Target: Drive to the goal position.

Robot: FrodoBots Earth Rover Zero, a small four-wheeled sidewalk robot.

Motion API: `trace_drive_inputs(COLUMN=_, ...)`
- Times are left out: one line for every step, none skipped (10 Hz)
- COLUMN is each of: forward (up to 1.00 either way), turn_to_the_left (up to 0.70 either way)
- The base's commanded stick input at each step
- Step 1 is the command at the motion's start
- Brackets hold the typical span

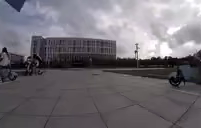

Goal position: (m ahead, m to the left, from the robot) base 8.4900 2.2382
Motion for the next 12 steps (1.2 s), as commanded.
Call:
trace_drive_inputs(forward=0.70, turn_to_the_left=0.00)
trace_drive_inputs(forward=0.70, turn_to_the_left=0.00)
trace_drive_inputs(forward=0.70, turn_to_the_left=0.00)
trace_drive_inputs(forward=0.70, turn_to_the_left=0.00)
trace_drive_inputs(forward=0.70, turn_to_the_left=0.00)
trace_drive_inputs(forward=0.70, turn_to_the_left=0.00)
trace_drive_inputs(forward=0.70, turn_to_the_left=0.00)
trace_drive_inputs(forward=0.70, turn_to_the_left=0.00)
trace_drive_inputs(forward=0.70, turn_to_the_left=0.00)
trace_drive_inputs(forward=0.70, turn_to_the_left=0.00)
trace_drive_inputs(forward=0.70, turn_to_the_left=0.00)
trace_drive_inputs(forward=0.70, turn_to_the_left=0.00)
